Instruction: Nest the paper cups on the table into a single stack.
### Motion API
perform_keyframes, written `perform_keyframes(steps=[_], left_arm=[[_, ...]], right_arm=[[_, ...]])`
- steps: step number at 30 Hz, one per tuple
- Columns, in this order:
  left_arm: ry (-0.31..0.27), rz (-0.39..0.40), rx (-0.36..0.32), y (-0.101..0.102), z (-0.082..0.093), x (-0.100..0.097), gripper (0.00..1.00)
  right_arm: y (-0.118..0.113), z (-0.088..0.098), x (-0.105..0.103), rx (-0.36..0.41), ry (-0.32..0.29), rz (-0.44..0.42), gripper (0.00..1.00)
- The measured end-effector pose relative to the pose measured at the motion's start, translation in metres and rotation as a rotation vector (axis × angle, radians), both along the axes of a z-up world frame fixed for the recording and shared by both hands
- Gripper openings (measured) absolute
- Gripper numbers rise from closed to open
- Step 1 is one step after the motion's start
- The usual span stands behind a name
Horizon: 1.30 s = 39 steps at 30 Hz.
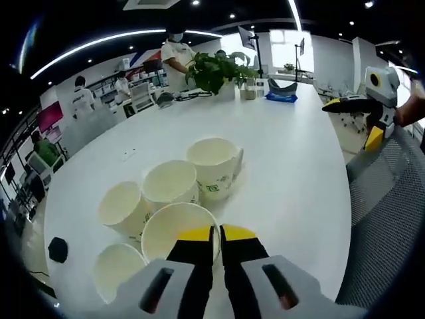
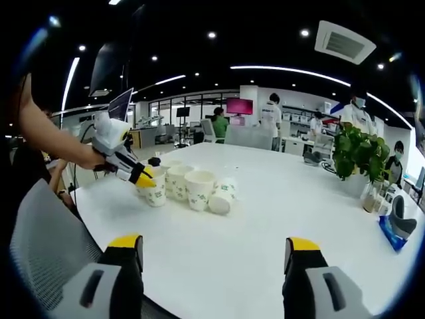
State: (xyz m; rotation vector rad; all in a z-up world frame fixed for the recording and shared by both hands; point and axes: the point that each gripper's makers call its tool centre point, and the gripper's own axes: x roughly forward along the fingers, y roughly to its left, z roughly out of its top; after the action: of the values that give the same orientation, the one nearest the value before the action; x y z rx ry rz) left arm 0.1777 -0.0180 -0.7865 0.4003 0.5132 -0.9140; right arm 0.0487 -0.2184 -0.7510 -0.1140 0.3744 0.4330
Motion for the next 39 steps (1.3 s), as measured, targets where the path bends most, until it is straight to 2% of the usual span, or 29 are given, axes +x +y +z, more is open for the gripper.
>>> perform_keyframes(steps=[20, 26, 30, 34, 39], left_arm=[[-0.048, -0.025, -0.007, 0.003, 0.017, -0.023, 0.00], [-0.056, -0.044, -0.005, -0.007, 0.023, -0.037, 0.00], [-0.059, -0.061, 0.005, -0.010, 0.022, -0.041, 0.00], [-0.063, -0.093, 0.019, -0.024, 0.023, -0.057, 0.00], [-0.068, -0.134, 0.040, -0.032, 0.020, -0.068, 0.00]], right_arm=[[0.002, 0.003, -0.001, 0.009, -0.008, 0.000, 0.89], [0.003, 0.003, -0.001, 0.010, -0.005, 0.005, 0.89], [0.003, 0.003, -0.001, 0.009, -0.005, 0.006, 0.90], [0.002, 0.002, -0.001, 0.006, -0.003, 0.005, 0.90], [0.002, 0.002, -0.001, 0.005, -0.003, 0.003, 0.90]])
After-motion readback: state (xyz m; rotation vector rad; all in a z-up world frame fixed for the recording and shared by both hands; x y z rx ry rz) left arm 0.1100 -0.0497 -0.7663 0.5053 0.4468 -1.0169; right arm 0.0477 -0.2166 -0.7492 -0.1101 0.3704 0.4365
